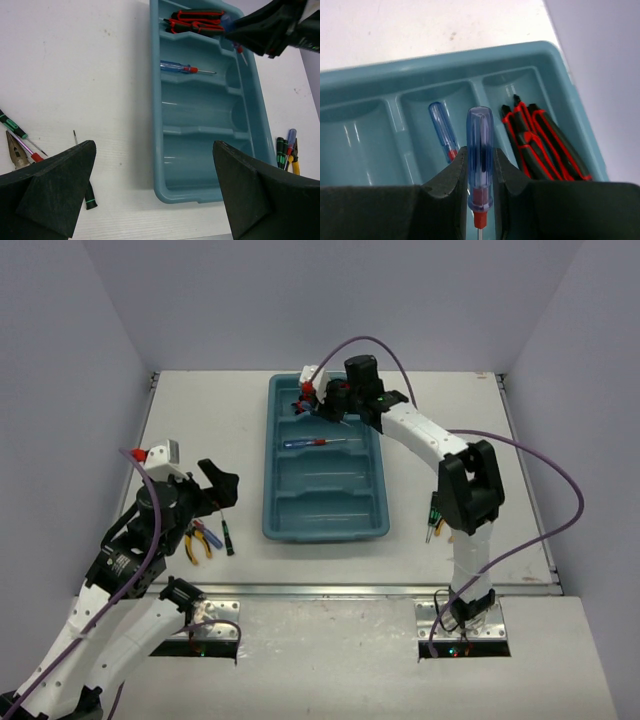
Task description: Sort the tools into containers
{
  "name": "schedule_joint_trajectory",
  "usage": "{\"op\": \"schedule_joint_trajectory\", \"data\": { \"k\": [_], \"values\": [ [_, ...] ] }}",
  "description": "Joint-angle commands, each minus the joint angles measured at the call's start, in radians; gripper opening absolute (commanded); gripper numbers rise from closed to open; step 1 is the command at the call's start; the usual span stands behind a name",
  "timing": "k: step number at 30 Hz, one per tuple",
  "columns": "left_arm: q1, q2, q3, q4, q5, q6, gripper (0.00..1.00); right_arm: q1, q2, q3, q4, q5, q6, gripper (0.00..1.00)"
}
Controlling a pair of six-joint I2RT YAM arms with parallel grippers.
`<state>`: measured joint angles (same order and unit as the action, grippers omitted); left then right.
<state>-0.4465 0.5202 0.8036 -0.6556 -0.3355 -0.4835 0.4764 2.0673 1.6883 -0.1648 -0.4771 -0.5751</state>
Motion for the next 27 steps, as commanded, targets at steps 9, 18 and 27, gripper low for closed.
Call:
{"op": "schedule_joint_trajectory", "data": {
  "k": [9, 18, 27],
  "values": [
    [-0.003, 0.020, 0.002, 0.042, 0.017, 0.012, 1.00, 0.015, -0.014, 0.047, 0.044, 0.030, -0.042, 0.64],
    [-0.003, -0.017, -0.003, 0.044, 0.011, 0.008, 1.00, -0.055, -0.281, -0.031, -0.114, 0.784, 0.615, 0.90],
    [-0.003, -0.025, -0.008, 0.063, 0.057, 0.027, 1.00, -0.487, -0.797, -0.790, -0.123, 0.634, 1.088, 0.93]
  ]
}}
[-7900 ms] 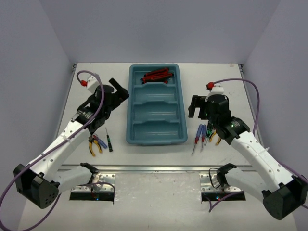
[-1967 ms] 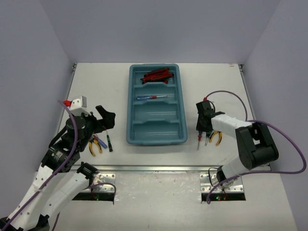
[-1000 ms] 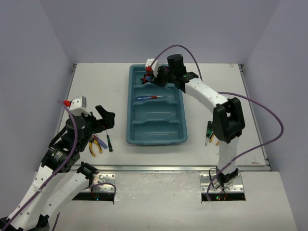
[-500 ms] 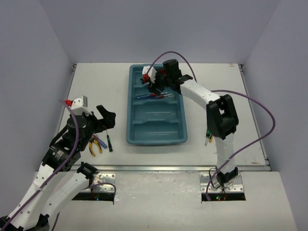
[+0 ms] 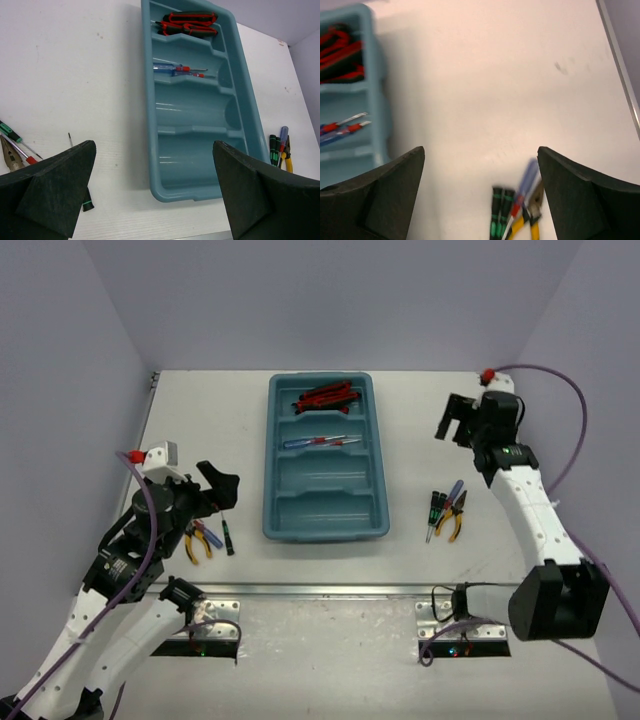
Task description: Sort the tools into containers
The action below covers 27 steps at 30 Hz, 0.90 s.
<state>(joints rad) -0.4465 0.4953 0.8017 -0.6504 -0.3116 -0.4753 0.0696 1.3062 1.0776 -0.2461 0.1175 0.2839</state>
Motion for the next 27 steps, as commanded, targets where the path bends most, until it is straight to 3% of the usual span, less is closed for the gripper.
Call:
{"op": "schedule_joint_trajectory", "data": {
  "k": [1, 3, 8, 14, 27],
  "values": [
    [-0.003, 0.000, -0.006, 0.058, 0.041, 0.021, 1.00, -0.128, -0.023, -0.213, -0.036, 0.050, 0.237, 0.91],
    [-0.003, -0.002, -0.006, 0.061, 0.046, 0.023, 1.00, -0.154, 0.014, -0.216, -0.037, 0.067, 0.242, 0.86],
    [-0.004, -0.041, -0.011, 0.065, 0.046, 0.022, 1.00, -0.205, 0.220, -0.117, -0.069, 0.081, 0.250, 0.53],
    [-0.004, -0.072, -0.013, 0.063, 0.039, 0.018, 1.00, -0.206, 0.405, -0.036, -0.090, 0.119, 0.259, 0.45],
    [-0.004, -0.066, -0.013, 0.067, 0.049, 0.023, 1.00, -0.206, 0.442, -0.089, -0.056, 0.129, 0.274, 0.39]
  ]
}}
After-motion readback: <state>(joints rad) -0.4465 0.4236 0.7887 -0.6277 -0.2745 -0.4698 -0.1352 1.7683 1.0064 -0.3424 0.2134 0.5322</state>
